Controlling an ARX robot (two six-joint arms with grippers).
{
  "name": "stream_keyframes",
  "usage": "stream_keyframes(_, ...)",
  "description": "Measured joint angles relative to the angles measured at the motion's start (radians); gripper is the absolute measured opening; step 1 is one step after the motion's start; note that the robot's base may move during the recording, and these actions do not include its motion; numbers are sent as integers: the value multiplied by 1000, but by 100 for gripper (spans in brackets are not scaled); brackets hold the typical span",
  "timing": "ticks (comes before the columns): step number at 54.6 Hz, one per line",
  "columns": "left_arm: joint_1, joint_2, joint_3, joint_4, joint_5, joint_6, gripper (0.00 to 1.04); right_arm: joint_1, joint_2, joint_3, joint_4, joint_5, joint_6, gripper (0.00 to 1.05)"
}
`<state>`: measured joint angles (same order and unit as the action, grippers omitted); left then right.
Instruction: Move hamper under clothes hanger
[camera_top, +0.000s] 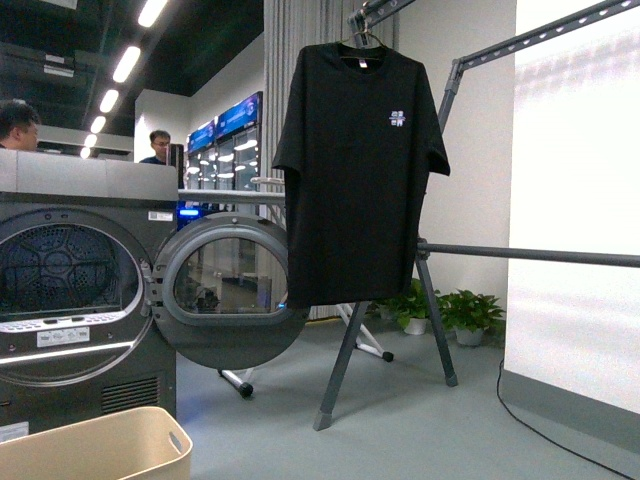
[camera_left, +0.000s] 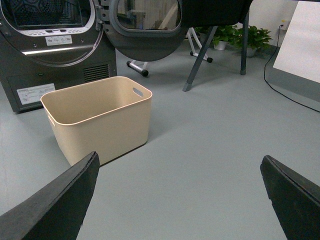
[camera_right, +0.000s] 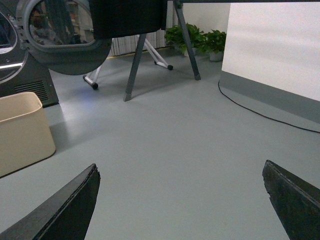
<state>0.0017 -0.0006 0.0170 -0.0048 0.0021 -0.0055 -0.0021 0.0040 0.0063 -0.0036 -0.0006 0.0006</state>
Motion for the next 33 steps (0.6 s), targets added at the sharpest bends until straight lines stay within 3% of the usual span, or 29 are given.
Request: stream_keyframes(33, 0, 0, 0, 0, -2, 0, 98, 1, 0, 0, 0, -2, 0, 97)
